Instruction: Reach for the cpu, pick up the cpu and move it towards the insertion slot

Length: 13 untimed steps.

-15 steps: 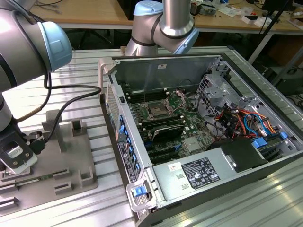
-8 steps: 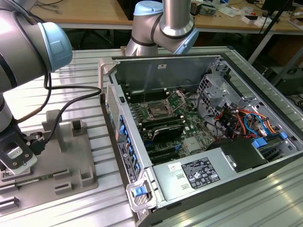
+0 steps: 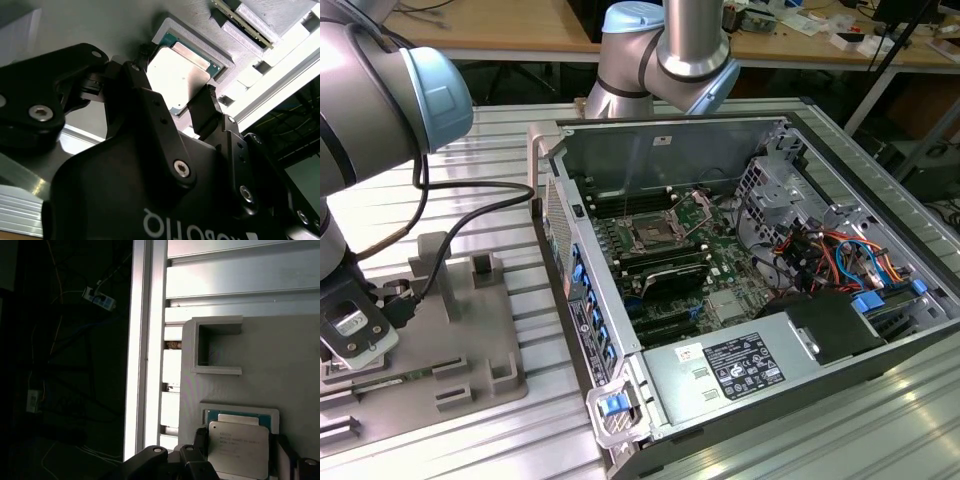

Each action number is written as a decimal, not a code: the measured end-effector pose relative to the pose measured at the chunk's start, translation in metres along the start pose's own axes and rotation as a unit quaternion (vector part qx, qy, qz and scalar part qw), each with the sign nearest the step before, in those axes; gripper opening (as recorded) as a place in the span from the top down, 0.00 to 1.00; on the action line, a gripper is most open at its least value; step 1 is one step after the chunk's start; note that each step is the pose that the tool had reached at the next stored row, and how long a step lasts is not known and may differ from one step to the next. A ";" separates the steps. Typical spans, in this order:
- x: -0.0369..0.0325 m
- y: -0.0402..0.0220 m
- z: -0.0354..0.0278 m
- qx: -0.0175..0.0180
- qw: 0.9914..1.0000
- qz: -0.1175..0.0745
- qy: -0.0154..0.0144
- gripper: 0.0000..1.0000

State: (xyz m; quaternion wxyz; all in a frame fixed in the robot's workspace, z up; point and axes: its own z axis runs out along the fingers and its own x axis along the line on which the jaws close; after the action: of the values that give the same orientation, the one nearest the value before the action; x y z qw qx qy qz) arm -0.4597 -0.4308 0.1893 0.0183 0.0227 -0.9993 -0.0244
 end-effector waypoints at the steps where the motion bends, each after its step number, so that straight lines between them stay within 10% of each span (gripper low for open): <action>1: 0.0000 -0.0001 0.0000 0.000 1.000 0.002 0.000 0.42; 13: -0.0006 -0.0001 0.0000 0.000 1.000 0.004 0.000 0.45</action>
State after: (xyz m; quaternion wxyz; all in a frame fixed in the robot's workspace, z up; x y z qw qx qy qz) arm -0.4590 -0.4308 0.1893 0.0182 0.0182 -0.9994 -0.0245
